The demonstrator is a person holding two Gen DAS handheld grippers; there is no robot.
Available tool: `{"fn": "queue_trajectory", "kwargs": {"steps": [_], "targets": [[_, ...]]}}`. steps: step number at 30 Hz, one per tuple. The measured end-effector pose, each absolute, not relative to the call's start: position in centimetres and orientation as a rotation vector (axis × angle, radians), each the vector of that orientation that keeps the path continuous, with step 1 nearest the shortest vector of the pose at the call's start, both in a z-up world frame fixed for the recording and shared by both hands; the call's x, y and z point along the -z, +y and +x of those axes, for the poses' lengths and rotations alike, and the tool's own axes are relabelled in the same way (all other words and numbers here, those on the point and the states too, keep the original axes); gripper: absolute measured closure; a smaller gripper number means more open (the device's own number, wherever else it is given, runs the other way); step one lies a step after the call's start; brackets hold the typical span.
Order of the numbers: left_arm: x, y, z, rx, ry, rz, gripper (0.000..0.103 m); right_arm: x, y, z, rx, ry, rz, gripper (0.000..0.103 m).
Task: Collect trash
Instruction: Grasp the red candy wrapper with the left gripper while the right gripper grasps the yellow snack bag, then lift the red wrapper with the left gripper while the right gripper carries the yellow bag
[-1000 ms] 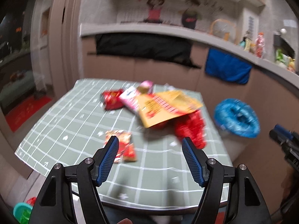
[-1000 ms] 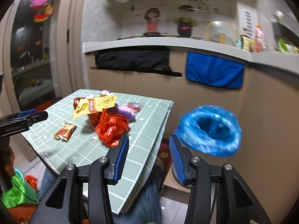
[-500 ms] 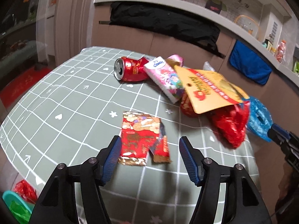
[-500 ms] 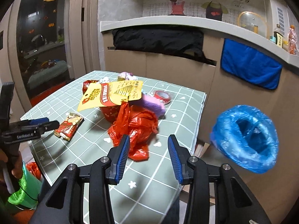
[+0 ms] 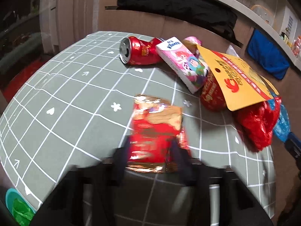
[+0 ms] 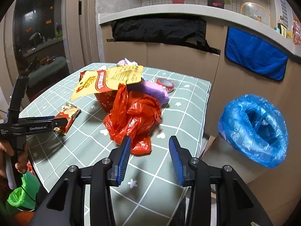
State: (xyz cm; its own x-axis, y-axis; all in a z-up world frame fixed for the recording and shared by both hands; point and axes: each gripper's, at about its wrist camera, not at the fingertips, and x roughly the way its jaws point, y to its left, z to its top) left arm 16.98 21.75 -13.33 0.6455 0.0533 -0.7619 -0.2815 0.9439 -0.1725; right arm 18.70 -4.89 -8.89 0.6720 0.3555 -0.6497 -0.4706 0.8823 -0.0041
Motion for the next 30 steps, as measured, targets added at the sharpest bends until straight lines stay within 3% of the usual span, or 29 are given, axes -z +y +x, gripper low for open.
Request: {"fn": "queue_trajectory", "kwargs": {"steps": [2, 5, 15, 23, 26, 28, 30], "targets": [[13.2, 22.3, 16.9, -0.193, 0.833, -0.329, 0.087, 8.4, -5.1, 18.9, -0.472, 0.682, -0.172, 0.064], [12.1, 22.9, 16.2, -0.208, 0.786, -0.359, 0.092, 7.5, -5.5, 19.5, -0.474, 0.671, -0.159, 0.064], [7.3, 22.8, 15.3, -0.208, 0.639, -0.263, 0.098, 3.7, -1.4, 26.2, -0.635, 0.689, -0.111, 0.064], [6.5, 24.1, 15.2, -0.197, 0.622, -0.291, 0.098, 6.5, 3.5, 32.7, -0.658, 0.885, -0.099, 0.065], [6.4, 24.2, 15.4, -0.189, 0.621, -0.301, 0.098, 6.3, 4.1, 32.3, -0.721, 0.894, -0.091, 0.08], [6.4, 24.2, 15.5, -0.187, 0.62, -0.302, 0.098, 5.5, 4.8, 31.6, -0.74, 0.87, -0.143, 0.095], [6.3, 24.0, 15.4, -0.187, 0.611, -0.301, 0.098, 4.6, 5.1, 30.8, -0.754, 0.836, -0.166, 0.098]]}}
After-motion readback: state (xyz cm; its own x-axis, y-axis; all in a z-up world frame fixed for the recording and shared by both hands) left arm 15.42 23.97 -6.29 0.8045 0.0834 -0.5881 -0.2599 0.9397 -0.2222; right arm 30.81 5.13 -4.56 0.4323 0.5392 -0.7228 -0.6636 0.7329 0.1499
